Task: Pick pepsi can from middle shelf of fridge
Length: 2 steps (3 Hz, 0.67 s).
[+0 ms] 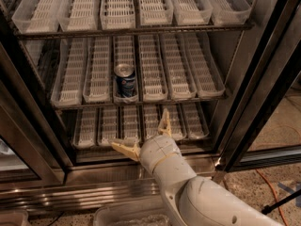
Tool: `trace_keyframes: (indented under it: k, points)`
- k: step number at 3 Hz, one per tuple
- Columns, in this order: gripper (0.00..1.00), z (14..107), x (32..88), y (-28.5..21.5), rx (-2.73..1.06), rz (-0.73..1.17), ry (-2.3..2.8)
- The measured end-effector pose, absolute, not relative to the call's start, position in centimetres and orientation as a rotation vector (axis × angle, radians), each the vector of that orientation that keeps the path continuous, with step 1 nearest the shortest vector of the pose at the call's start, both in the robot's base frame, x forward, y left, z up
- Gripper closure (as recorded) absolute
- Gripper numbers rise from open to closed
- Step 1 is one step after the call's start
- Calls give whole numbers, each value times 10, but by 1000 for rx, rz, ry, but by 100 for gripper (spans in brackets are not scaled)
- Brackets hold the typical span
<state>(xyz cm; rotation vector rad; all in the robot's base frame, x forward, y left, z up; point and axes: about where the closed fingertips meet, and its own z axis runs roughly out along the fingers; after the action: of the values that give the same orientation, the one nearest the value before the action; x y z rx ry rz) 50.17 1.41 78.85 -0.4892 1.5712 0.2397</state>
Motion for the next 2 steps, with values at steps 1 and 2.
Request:
trace_keyframes:
  k: [1, 2]
  points:
    - [0, 801, 515, 28, -436, 322, 1514]
    - [0, 801, 515, 28, -436, 322, 1514]
